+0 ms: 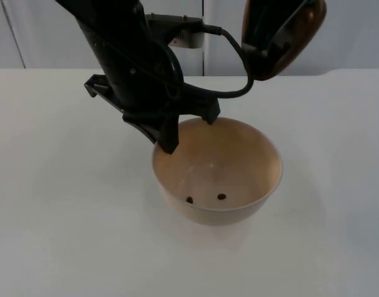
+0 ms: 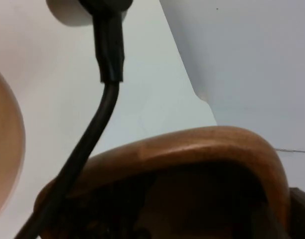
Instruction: Pick up the bowl with the left hand and pour the coffee beans from the cup into the bowl with the right hand.
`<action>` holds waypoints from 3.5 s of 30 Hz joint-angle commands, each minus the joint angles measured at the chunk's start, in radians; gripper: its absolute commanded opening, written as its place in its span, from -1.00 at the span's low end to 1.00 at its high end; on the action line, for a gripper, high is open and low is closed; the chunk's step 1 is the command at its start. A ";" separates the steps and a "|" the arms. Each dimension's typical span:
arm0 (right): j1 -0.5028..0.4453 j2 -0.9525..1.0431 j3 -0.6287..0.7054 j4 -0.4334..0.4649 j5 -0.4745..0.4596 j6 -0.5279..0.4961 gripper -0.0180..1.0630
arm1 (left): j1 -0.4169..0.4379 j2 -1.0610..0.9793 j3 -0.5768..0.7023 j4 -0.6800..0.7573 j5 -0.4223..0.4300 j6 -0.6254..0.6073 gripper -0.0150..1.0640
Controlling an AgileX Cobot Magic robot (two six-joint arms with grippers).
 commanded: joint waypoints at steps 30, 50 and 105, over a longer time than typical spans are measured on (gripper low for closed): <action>0.054 -0.016 0.074 -0.141 -0.003 -0.015 -0.97 | -0.004 -0.004 -0.003 -0.010 -0.005 -0.001 -0.98; 0.085 -0.022 0.077 -0.245 -0.003 0.017 -0.97 | -0.004 -0.004 -0.003 -0.010 -0.005 -0.001 -0.98; -0.037 -0.093 0.077 0.020 -0.003 0.056 -0.97 | -0.004 -0.004 -0.003 -0.010 0.011 -0.001 -0.98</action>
